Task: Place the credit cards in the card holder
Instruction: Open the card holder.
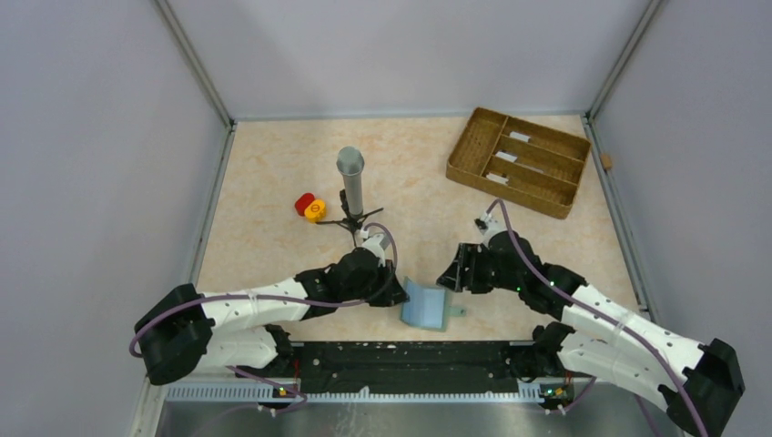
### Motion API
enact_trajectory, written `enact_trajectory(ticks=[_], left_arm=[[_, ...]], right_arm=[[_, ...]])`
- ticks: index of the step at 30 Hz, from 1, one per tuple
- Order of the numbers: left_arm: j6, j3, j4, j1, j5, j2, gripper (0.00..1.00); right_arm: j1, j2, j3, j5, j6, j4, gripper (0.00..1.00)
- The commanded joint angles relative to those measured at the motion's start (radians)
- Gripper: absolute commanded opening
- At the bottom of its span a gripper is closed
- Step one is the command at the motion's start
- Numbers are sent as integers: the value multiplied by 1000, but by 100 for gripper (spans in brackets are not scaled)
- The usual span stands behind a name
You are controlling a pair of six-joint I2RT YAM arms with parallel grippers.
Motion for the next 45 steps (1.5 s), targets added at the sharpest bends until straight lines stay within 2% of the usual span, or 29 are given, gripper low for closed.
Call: enact_trajectory(ticks=[1, 4, 9, 19, 26, 29, 31, 35, 42, 43, 45], left_arm=[[-10, 9, 63, -4, 8, 5, 21], [-10, 6, 80, -4, 19, 15, 21], [-16, 4, 82, -4, 23, 32, 20], [-16, 34, -40, -4, -45, 24, 18], [-29, 35, -86, -4, -69, 31, 17], [-41, 27, -107, -4, -103, 19, 18], [-57, 20, -132, -4, -140, 6, 23], [-68, 6, -151, -4, -160, -6, 36], [-83, -14, -146, -4, -162, -6, 39], [-83, -19, -139, -4, -161, -14, 39], [-77, -36, -115, -4, -162, -37, 40]], right_arm=[[-7, 15, -47, -58, 15, 98, 58], [-6, 43, -70, -66, 22, 116, 58], [-6, 93, -109, -88, 37, 167, 47], [-3, 107, -92, -89, 27, 191, 45], [49, 204, -92, -131, 59, 337, 33], [69, 268, -100, -128, 74, 385, 31], [71, 302, -109, -104, 98, 386, 31], [69, 351, -112, -45, 123, 348, 31], [62, 369, -82, -7, 89, 277, 33], [59, 355, -65, -4, 69, 261, 35], [48, 315, -14, 11, 12, 203, 45]])
